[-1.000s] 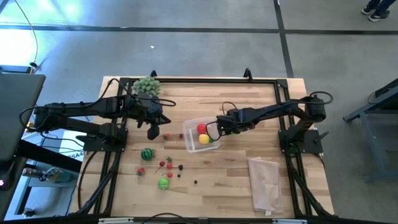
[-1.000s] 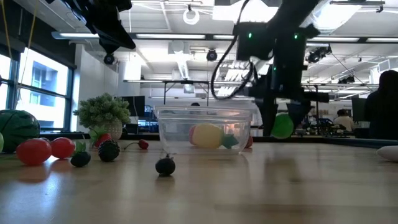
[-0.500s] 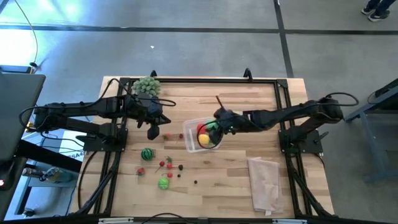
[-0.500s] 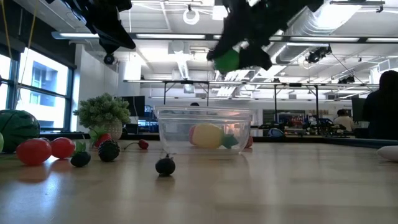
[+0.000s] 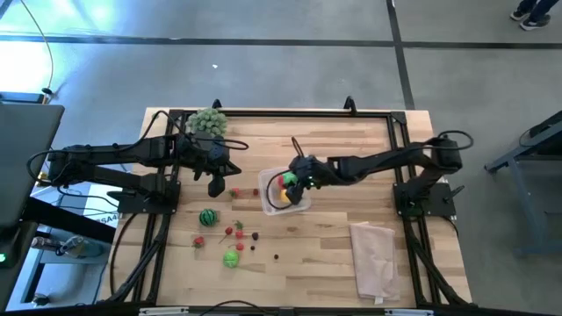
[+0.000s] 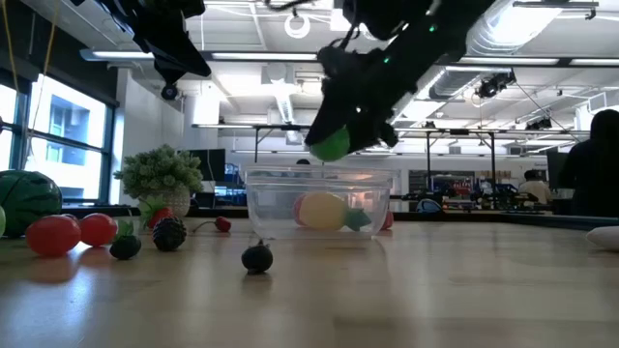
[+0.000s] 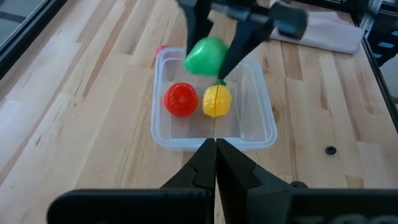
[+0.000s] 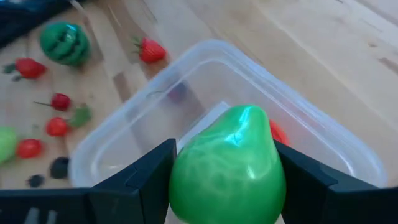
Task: Pick and placing Produce into tupperware
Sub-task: Put the green pear into the transparent bin
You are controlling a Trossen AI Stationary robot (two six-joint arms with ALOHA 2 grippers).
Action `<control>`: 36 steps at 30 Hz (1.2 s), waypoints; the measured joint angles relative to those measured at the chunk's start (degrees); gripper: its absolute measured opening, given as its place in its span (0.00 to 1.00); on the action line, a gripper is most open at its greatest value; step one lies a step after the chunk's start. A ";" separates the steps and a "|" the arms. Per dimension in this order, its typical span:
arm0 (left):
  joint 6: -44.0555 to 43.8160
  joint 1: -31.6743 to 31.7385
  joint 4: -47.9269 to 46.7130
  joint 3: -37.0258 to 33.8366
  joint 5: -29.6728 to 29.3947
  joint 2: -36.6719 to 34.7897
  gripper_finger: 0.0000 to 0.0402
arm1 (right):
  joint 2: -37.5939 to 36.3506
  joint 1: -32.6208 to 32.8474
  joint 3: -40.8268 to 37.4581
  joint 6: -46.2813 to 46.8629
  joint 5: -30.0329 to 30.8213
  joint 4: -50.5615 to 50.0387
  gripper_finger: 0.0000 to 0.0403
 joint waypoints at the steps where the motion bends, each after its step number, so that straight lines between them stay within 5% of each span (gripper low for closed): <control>1: 0.00 0.00 0.00 0.00 0.00 0.00 0.00 | 0.82 -0.05 0.55 -0.77 0.07 -0.06 0.54; 17: 0.01 0.01 0.02 0.00 -0.01 0.00 0.00 | 10.68 0.55 11.72 -9.69 3.06 -16.55 0.54; 36: -0.01 0.01 0.00 0.00 -0.01 0.00 0.00 | 10.72 8.23 11.77 4.40 9.45 -25.73 0.54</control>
